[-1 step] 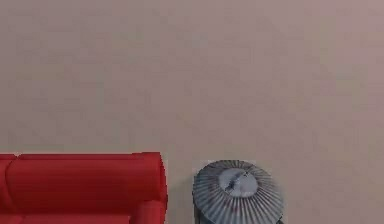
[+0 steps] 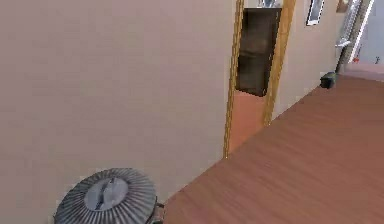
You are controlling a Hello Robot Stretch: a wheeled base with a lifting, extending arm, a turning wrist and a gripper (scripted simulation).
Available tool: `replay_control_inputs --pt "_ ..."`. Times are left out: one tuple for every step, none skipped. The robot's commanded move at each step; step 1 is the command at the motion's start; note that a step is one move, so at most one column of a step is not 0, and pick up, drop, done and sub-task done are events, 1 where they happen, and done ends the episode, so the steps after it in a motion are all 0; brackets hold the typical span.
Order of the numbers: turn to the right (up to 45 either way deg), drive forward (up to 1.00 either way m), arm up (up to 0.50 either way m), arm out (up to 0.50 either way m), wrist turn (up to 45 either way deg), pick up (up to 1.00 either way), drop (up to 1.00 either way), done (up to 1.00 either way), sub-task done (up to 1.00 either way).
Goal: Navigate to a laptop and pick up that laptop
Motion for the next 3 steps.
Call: replay_control_inputs --pt "39.0 0.00 0.00 0.00 0.0 0.00 0.00 0.00 0.00" --pt "0.0 1.00 0.00 0.00 0.0 0.00 0.00 0.00 0.00" --pt "0.0 1.00 0.00 0.00 0.0 0.00 0.00 0.00 0.00"
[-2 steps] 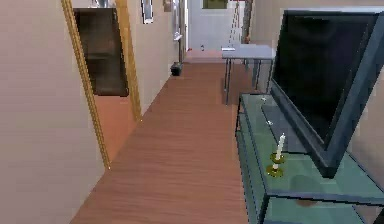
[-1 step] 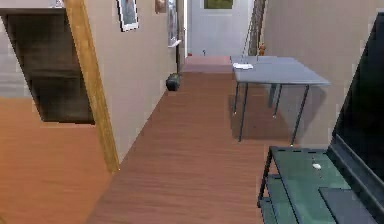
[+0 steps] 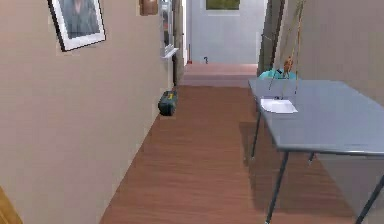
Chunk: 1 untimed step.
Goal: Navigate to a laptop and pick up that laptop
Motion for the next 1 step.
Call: replay_control_inputs --pt "0.0 1.00 0.00 0.00 0.0 0.00 0.00 0.00 0.00"
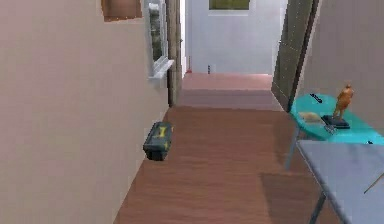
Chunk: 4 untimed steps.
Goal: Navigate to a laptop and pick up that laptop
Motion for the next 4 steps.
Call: replay_control_inputs --pt "9.0 0.00 0.00 0.00 0.0 0.00 0.00 0.00 0.00" --pt "0.0 0.40 0.00 0.00 0.0 0.00 0.00 0.00 0.00" --pt "-6.0 0.00 0.00 0.00 0.0 0.00 0.00 0.00 0.00" --pt "0.0 0.70 0.00 0.00 0.0 0.00 0.00 0.00 0.00"
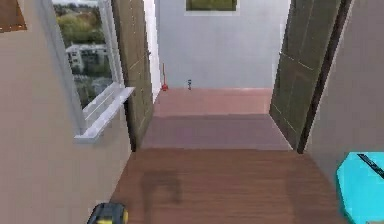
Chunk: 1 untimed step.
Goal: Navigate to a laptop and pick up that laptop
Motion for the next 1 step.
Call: replay_control_inputs --pt "9.0 0.00 0.00 0.00 0.0 0.00 0.00 0.00 0.00"
